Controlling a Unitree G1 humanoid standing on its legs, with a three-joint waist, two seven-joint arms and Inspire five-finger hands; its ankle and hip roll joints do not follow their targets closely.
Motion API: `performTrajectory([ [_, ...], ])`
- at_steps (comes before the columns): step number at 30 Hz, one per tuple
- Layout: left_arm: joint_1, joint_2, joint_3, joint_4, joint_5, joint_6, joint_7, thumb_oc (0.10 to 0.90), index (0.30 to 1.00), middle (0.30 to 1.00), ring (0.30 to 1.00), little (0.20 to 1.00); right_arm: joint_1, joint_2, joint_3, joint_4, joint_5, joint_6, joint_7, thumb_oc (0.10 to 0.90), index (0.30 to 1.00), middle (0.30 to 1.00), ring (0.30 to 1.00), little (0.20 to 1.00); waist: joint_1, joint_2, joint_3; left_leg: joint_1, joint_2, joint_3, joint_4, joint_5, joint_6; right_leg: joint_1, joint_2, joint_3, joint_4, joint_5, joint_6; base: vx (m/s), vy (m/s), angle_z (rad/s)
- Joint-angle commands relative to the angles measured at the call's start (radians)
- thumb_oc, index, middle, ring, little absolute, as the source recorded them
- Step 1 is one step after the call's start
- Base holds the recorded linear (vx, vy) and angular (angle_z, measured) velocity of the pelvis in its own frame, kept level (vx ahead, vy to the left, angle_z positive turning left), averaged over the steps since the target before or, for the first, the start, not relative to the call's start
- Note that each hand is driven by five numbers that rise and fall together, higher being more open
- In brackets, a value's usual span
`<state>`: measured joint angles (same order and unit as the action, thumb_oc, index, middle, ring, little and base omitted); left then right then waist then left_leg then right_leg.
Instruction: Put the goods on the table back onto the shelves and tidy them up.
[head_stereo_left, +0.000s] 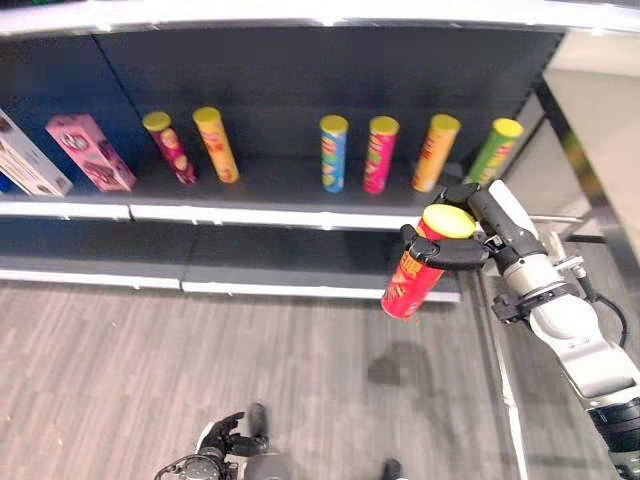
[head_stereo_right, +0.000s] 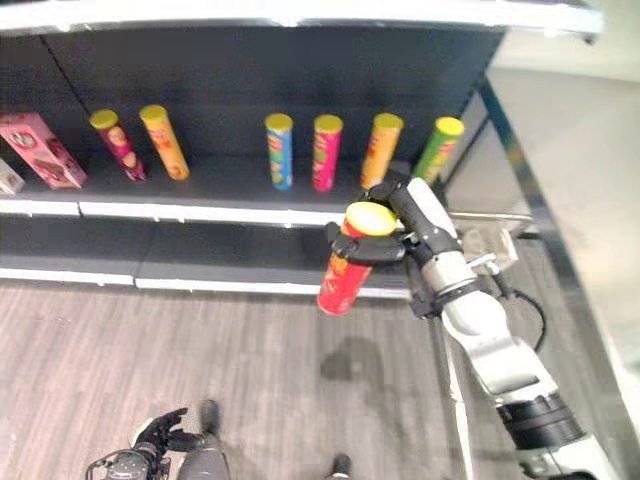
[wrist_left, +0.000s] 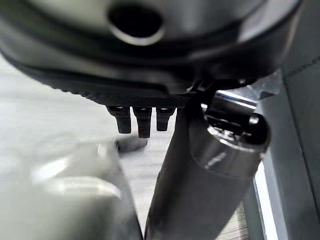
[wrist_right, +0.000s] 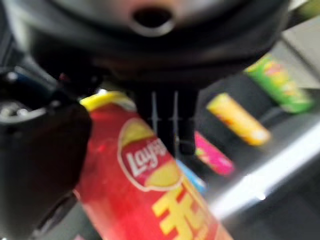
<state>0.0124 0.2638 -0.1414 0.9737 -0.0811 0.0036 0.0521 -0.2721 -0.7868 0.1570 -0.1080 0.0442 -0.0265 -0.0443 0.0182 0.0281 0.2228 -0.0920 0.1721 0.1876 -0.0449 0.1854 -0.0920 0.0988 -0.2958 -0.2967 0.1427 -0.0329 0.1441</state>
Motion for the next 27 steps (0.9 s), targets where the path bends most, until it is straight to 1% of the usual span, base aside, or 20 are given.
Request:
performTrajectory([
  [1,0.046,0.131,0.012,-0.045,0.013,-0.019,0.022,0.8,0.9,0.9,0.9,0.9,-0.17,-0.019,-0.041,-0.087,-0.005,-0.087,-0.046,0.4,0.3,0.3,0.3,0.3,0.044,-0.035,-0.074,-0.025,0.006,0.036,0.049,-0.105,-0.002,-0.072,-0.157,0.027,0.096,0.161,0.045,0.12,0.357,0.14],
  [2,0.043,0.138,0.014,-0.046,0.008,-0.019,0.025,0.8,0.9,0.9,0.9,0.9,-0.171,-0.012,-0.041,-0.084,-0.006,-0.085,-0.049,0.4,0.3,0.3,0.3,0.3,0.036,-0.034,-0.065,-0.011,-0.01,0.035,0.042,-0.112,0.007,-0.095,-0.134,0.044,0.132,0.156,0.031,0.09,0.189,0.1],
  [3,0.042,0.141,0.019,-0.045,0.006,-0.016,0.027,0.8,0.9,0.9,0.9,0.9,-0.17,-0.009,-0.044,-0.084,-0.011,-0.079,-0.049,0.4,0.3,0.3,0.3,0.3,0.032,-0.03,-0.062,-0.002,-0.022,0.033,0.029,-0.112,0.016,-0.114,-0.104,0.062,0.131,0.137,0.023,0.18,0.328,0.06],
  [4,0.042,0.141,0.036,-0.032,-0.004,-0.017,0.034,0.8,0.9,0.9,0.9,0.9,-0.187,0.004,-0.032,-0.083,-0.014,-0.083,-0.052,0.4,0.3,0.3,0.3,0.3,0.034,-0.021,-0.059,0.026,-0.05,0.047,0.007,-0.125,0.026,-0.13,-0.065,0.025,0.084,0.099,0.017,0.14,0.214,0.09],
  [5,0.043,0.141,0.036,-0.031,-0.004,-0.018,0.034,0.8,0.9,0.9,0.9,0.9,-0.187,0.004,-0.03,-0.082,-0.014,-0.083,-0.052,0.4,0.3,0.3,0.3,0.3,0.032,-0.021,-0.056,0.033,-0.049,0.045,0.005,-0.127,0.025,-0.123,-0.065,0.023,0.085,0.094,0.018,0.18,0.196,-0.03],
  [6,0.039,0.138,0.052,-0.018,-0.017,-0.015,0.037,0.8,0.9,0.9,0.9,0.9,-0.202,0.015,-0.022,-0.082,-0.03,-0.078,-0.058,0.4,0.3,0.3,0.3,0.3,0.03,-0.013,-0.042,0.06,-0.065,0.045,-0.017,-0.135,0.027,-0.147,-0.015,-0.018,0.023,0.066,0.009,0.14,0.072,0.07],
  [7,0.039,0.134,0.054,-0.016,-0.019,-0.016,0.038,0.8,0.9,0.9,0.9,0.9,-0.204,0.02,-0.02,-0.078,-0.037,-0.079,-0.061,0.4,0.3,0.3,0.3,0.3,0.028,-0.013,-0.035,0.07,-0.075,0.04,-0.023,-0.139,0.03,-0.164,0.008,-0.018,-0.011,0.066,0.012,0.16,0.091,0.06],
  [8,0.036,0.128,0.057,-0.012,-0.023,-0.017,0.037,0.8,0.9,0.9,0.9,0.9,-0.206,0.023,-0.021,-0.072,-0.042,-0.08,-0.069,0.4,0.3,0.3,0.3,0.3,0.023,-0.012,-0.027,0.075,-0.082,0.035,-0.026,-0.139,0.032,-0.186,0.026,-0.002,-0.041,0.077,0.015,0.18,0.033,0.18],
  [9,0.03,0.115,0.053,-0.014,-0.025,-0.019,0.037,0.8,0.9,0.9,0.9,0.9,-0.199,0.03,-0.022,-0.058,-0.055,-0.078,-0.084,0.4,0.3,0.3,0.3,0.3,0.01,-0.017,-0.006,0.091,-0.096,0.01,-0.027,-0.151,0.032,-0.224,0.062,0.077,-0.083,0.095,0.028,0.16,0.005,0.21],
  [10,0.026,0.108,0.048,-0.02,-0.025,-0.022,0.036,0.8,0.9,0.9,0.9,0.9,-0.198,0.034,-0.023,-0.054,-0.061,-0.077,-0.091,0.4,0.3,0.3,0.3,0.3,0.004,-0.018,0.004,0.092,-0.102,-0.006,-0.025,-0.157,0.034,-0.241,0.077,0.124,-0.102,0.11,0.036,0.13,-0.027,0.3],
  [12,0.028,0.103,0.035,-0.03,-0.007,-0.026,0.03,0.8,0.9,0.9,0.9,0.9,-0.194,0.033,-0.027,-0.048,-0.071,-0.076,-0.101,0.4,0.3,0.3,0.3,0.3,0.002,-0.028,-0.003,0.085,-0.118,-0.028,-0.022,-0.166,0.037,-0.233,0.081,0.172,-0.16,0.125,0.044,0.07,-0.041,0.84],
  [13,0.039,0.098,0.025,-0.049,-0.003,-0.026,0.022,0.8,0.9,0.9,0.9,0.9,-0.198,0.04,-0.027,-0.051,-0.081,-0.072,-0.103,0.4,0.3,0.3,0.3,0.3,0.004,-0.033,-0.005,0.083,-0.124,-0.034,-0.015,-0.171,0.039,-0.22,0.077,0.166,-0.161,0.13,0.038,0.11,-0.106,1.21],
  [14,0.045,0.083,0.018,-0.042,-0.005,-0.022,0.028,0.8,0.9,0.9,0.9,0.9,-0.214,0.053,-0.016,-0.04,-0.088,-0.07,-0.115,0.4,0.3,0.3,0.3,0.3,0.01,-0.03,-0.01,0.078,-0.123,-0.048,-0.012,-0.166,0.038,-0.212,0.083,0.161,-0.167,0.141,0.039,0.12,-0.134,0.81],
  [17,0.066,0.066,0.014,-0.037,-0.011,-0.019,0.029,0.8,0.9,0.9,0.9,0.9,-0.213,0.072,-0.007,-0.029,-0.113,-0.064,-0.123,0.4,0.3,0.3,0.3,0.3,0.015,-0.023,-0.023,0.076,-0.116,-0.071,-0.01,-0.169,0.035,-0.191,0.088,0.132,-0.176,0.133,0.033,0.11,-0.124,0.24],
  [20,0.086,0.056,-0.001,-0.032,-0.005,-0.015,0.029,0.8,0.9,0.9,0.9,0.9,-0.223,0.112,0.028,0.016,-0.105,-0.057,-0.127,0.4,0.3,0.3,0.3,0.3,0.027,-0.016,-0.024,0.075,-0.107,-0.087,-0.01,-0.167,0.03,-0.173,0.091,0.108,-0.177,0.118,0.028,0.09,-0.084,0.19],
  [23,0.092,0.056,-0.007,-0.037,-0.015,-0.015,0.031,0.8,0.9,0.9,0.9,0.9,-0.253,0.124,0.055,0.08,-0.104,-0.051,-0.14,0.4,0.3,0.3,0.3,0.3,0.041,-0.011,-0.021,0.073,-0.101,-0.1,-0.018,-0.161,0.023,-0.161,0.091,0.083,-0.179,0.108,0.026,0.05,-0.077,0.18],
  [24,0.092,0.059,-0.021,-0.048,-0.018,-0.018,0.035,0.8,0.9,0.9,0.9,0.9,-0.285,0.126,0.068,0.122,-0.118,-0.043,-0.16,0.4,0.3,0.3,0.3,0.3,0.057,-0.005,-0.015,0.065,-0.097,-0.11,-0.023,-0.154,0.017,-0.162,0.089,0.069,-0.177,0.103,0.025,0.02,-0.06,0.24],
  [25,0.091,0.058,-0.02,-0.048,-0.018,-0.018,0.035,0.8,0.9,0.9,0.9,0.9,-0.288,0.126,0.07,0.125,-0.118,-0.045,-0.162,0.4,0.3,0.3,0.3,0.3,0.055,-0.005,-0.015,0.065,-0.097,-0.111,-0.023,-0.154,0.017,-0.162,0.089,0.068,-0.177,0.102,0.025,0.0,-0.071,0.19],
  [26,0.092,0.064,-0.033,-0.06,-0.023,-0.02,0.036,0.8,0.9,0.9,0.9,0.9,-0.326,0.119,0.075,0.168,-0.147,-0.033,-0.193,0.4,0.3,0.3,0.3,0.3,0.069,0.002,-0.008,0.057,-0.095,-0.12,-0.027,-0.147,0.011,-0.163,0.087,0.056,-0.174,0.099,0.025,-0.01,-0.032,0.23],
  [27,0.092,0.063,-0.032,-0.061,-0.023,-0.02,0.036,0.8,0.9,0.9,0.9,0.9,-0.329,0.119,0.078,0.171,-0.147,-0.034,-0.194,0.4,0.3,0.3,0.3,0.3,0.067,0.002,-0.007,0.056,-0.094,-0.121,-0.027,-0.147,0.011,-0.163,0.087,0.055,-0.173,0.098,0.025,0.0,-0.046,0.22],
])
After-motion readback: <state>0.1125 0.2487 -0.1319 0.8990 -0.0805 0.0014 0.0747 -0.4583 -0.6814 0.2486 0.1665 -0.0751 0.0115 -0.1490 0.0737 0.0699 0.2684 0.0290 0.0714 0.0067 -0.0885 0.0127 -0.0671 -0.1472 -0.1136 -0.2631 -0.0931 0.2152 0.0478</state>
